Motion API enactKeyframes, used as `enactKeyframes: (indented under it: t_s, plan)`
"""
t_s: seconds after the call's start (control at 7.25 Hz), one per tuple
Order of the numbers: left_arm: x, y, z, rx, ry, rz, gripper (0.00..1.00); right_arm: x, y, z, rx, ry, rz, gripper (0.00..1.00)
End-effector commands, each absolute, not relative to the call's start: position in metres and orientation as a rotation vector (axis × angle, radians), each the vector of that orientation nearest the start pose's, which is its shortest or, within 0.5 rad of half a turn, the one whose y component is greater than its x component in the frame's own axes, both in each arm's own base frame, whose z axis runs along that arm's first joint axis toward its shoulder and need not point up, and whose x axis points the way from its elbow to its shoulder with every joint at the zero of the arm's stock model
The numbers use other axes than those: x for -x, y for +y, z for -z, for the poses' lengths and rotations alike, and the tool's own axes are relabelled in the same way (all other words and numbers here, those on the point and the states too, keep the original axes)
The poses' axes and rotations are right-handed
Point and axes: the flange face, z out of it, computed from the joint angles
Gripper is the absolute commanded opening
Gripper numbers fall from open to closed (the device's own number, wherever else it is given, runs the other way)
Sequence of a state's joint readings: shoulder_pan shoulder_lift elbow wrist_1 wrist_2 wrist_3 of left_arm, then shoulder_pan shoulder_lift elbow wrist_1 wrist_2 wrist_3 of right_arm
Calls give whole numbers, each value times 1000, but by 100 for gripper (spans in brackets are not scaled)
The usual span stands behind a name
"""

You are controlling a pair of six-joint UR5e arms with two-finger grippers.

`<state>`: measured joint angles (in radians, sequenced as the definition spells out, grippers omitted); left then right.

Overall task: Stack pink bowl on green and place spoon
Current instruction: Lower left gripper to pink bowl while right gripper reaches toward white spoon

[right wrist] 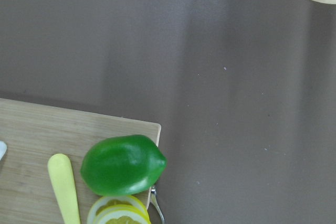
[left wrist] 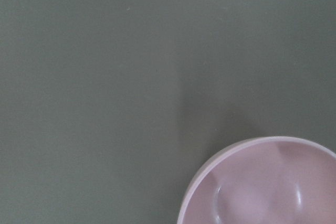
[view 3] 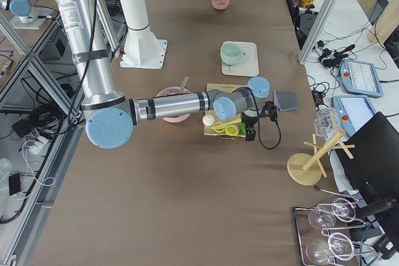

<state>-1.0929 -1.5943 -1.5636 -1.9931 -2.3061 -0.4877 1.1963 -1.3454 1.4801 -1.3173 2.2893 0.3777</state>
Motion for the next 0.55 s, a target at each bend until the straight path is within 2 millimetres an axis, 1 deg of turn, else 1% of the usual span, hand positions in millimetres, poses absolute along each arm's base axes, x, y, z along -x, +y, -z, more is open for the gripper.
enactKeyframes:
  t_s: [0.0,0.14,0.28,0.41]
  plan:
    - [-185,-495,-605,-33,845,-153,32,175,-585,-549,-74,-804,143,100]
    - [-196,-490,-605,-44,858,-179,9,194,-584,-543,-63,-807,150,100]
    - [-198,-491,-601,-48,864,-185,0,207,-584,-536,-58,-815,134,100]
    - [-205,-498,-577,-55,908,-205,0,208,-584,-532,-65,-825,113,100]
